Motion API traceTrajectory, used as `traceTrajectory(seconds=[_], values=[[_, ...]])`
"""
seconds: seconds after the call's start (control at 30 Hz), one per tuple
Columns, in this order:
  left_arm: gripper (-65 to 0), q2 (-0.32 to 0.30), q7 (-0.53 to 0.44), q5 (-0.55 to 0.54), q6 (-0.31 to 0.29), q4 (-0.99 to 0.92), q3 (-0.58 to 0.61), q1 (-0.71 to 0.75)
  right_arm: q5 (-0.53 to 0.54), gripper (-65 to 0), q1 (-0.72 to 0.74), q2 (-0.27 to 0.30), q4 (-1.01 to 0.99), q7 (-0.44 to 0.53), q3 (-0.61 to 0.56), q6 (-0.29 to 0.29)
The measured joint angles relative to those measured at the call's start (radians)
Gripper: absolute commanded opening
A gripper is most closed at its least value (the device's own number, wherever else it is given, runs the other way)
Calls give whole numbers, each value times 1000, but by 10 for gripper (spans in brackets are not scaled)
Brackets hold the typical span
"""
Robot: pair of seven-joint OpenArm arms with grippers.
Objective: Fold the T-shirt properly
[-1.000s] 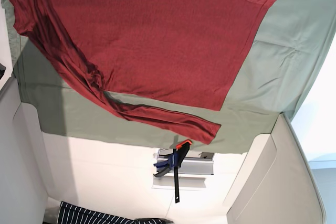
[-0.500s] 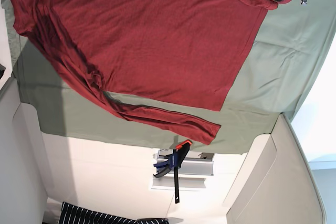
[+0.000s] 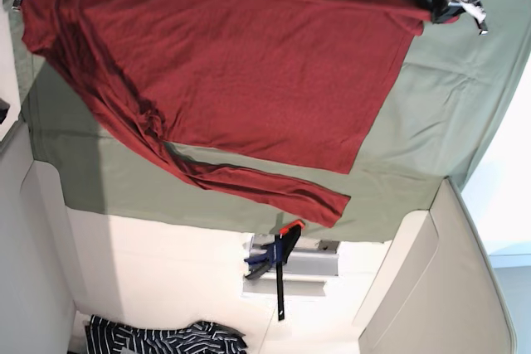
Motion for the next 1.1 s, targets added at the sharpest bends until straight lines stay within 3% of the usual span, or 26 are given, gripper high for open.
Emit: traceTrajectory(seconds=[0.17,0.33,0.53,1.1], values=[[-650,1,-31,-58,-27,-51,0,-48,64,-650,61,-4,-24,15,0,45],[-650,1,-48,-98,-55,-79,1,-95,68,-650,86,-66,-110,67,0,103],[-650,0,-58,-150,-78,-85,1,-137,74,-650,134,-103,-156,82,1,111],[-650,1,-91,-169,-79,-130,1,-143,126,-650,199,-103,-158,85,-1,119]])
